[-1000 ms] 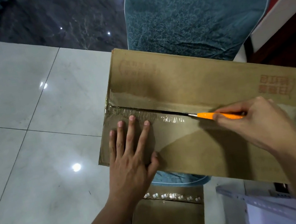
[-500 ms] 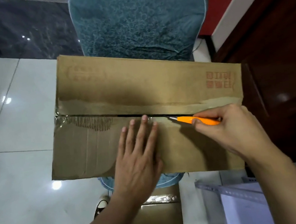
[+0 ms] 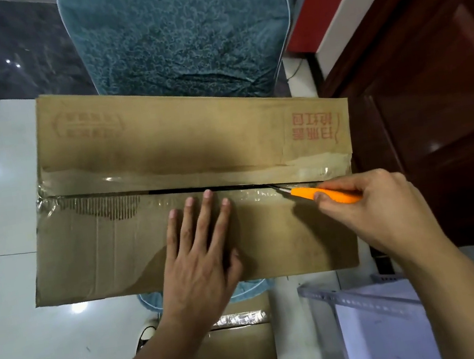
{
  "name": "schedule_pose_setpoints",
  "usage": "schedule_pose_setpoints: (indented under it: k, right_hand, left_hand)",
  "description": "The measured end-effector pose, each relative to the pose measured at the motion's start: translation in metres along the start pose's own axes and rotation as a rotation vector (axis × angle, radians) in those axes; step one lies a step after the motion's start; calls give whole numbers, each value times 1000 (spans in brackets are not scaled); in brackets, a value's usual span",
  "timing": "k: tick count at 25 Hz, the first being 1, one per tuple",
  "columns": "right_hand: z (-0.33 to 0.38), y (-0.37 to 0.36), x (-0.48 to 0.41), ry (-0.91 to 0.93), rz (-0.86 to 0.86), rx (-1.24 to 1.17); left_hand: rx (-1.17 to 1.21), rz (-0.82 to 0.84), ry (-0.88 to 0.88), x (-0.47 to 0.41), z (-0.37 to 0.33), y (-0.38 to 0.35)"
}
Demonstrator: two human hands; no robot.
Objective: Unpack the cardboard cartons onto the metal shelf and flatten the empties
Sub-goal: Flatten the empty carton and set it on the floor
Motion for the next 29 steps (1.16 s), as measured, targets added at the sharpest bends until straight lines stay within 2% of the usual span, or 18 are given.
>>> schedule_pose_setpoints:
  k: [10, 18, 20, 25, 29]
  right_hand:
    - [-77, 61, 5, -148, -91, 5]
    - [-107, 55, 18, -240, -156, -123]
    - [-117, 47, 25, -285, -147, -204]
    - [-133, 19, 40, -404, -167, -607]
    - [-127, 0, 34, -399, -178, -665]
  left_hand:
    - [-3, -1, -5, 0, -1, -1]
    - [-3, -18, -14, 4, -3, -3]
    - [-3, -21, -14, 6, -3, -4]
    - [-8, -28, -8, 0, -2, -2]
    - [-9, -31, -10, 0, -2, -3]
Point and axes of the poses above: each hand's wrist, its own x-axis away from the middle knuckle, its own y-axis out of the back of the hand, z = x × y, the point moved 9 cm from there along -x, towards the middle knuckle, and after that the axes turned 11 degrees about -y, right-handed, at the moved point
